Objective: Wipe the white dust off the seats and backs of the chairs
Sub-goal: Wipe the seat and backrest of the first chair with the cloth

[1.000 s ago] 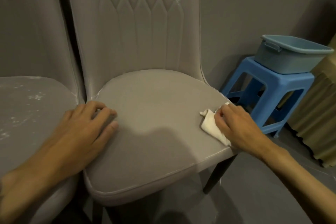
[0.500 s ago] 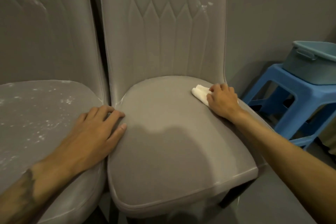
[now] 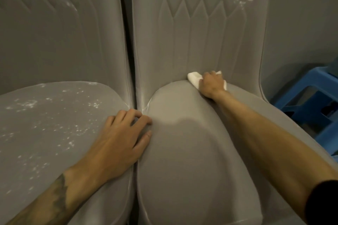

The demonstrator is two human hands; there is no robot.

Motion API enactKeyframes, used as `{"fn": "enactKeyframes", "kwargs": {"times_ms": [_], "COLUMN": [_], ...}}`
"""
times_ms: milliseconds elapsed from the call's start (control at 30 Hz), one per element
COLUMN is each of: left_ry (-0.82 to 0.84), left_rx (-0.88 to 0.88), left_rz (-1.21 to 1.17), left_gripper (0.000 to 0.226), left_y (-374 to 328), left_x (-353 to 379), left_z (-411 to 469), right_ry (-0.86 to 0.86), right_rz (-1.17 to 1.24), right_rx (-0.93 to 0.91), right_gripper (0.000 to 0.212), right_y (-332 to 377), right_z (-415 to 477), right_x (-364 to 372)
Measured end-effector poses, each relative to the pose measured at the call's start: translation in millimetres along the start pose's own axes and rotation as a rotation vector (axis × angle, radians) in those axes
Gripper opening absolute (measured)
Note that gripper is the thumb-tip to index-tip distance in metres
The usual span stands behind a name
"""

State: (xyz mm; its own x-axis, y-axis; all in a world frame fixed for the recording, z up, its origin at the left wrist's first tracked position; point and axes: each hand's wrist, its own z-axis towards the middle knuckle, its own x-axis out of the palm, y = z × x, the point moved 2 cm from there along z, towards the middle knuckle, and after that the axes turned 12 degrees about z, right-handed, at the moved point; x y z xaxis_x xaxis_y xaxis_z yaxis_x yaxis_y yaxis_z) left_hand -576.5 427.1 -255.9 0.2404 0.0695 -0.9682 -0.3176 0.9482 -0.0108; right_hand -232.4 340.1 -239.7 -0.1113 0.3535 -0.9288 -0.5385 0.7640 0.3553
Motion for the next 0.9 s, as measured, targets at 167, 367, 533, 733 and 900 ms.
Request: {"fn": "enactKeyframes", "kwargs": {"times_ms": [167, 367, 533, 733, 900], "left_ry": [-0.056, -0.083, -0.076, -0.087, -0.083], "left_rx": [-0.008, -0.015, -0.019, -0.018, -0.015], "left_rz": [0.005, 0.052, 0.034, 0.041, 0.027], "left_gripper": [0.034, 0.034, 0.031, 0.026, 0.030], "left_y": [3.4, 1.2, -0.4, -2.2, -1.2], "left_x": [6.2, 9.8, 5.6, 8.3, 6.8], "left_z": [-1.9, -0.9, -3.2, -2.9, -3.7], "right_ry": [0.062, 0.006, 0.071, -0.028, 0.121], "right_rz": [0.006, 0.055, -0.003, 0.029, 0.127], "right_rx": [-0.174, -0.072, -0.314, -0.179, -0.501], "right_gripper": [0.040, 0.058, 0.034, 0.047, 0.027], "right_y": [16.6, 47.0, 60.3, 64.9, 92.1], "right_z": [-6.1, -10.1, -15.4, -16.3, -49.5], "right_x": [6.6, 14.0, 22.3, 17.6, 36.2]}}
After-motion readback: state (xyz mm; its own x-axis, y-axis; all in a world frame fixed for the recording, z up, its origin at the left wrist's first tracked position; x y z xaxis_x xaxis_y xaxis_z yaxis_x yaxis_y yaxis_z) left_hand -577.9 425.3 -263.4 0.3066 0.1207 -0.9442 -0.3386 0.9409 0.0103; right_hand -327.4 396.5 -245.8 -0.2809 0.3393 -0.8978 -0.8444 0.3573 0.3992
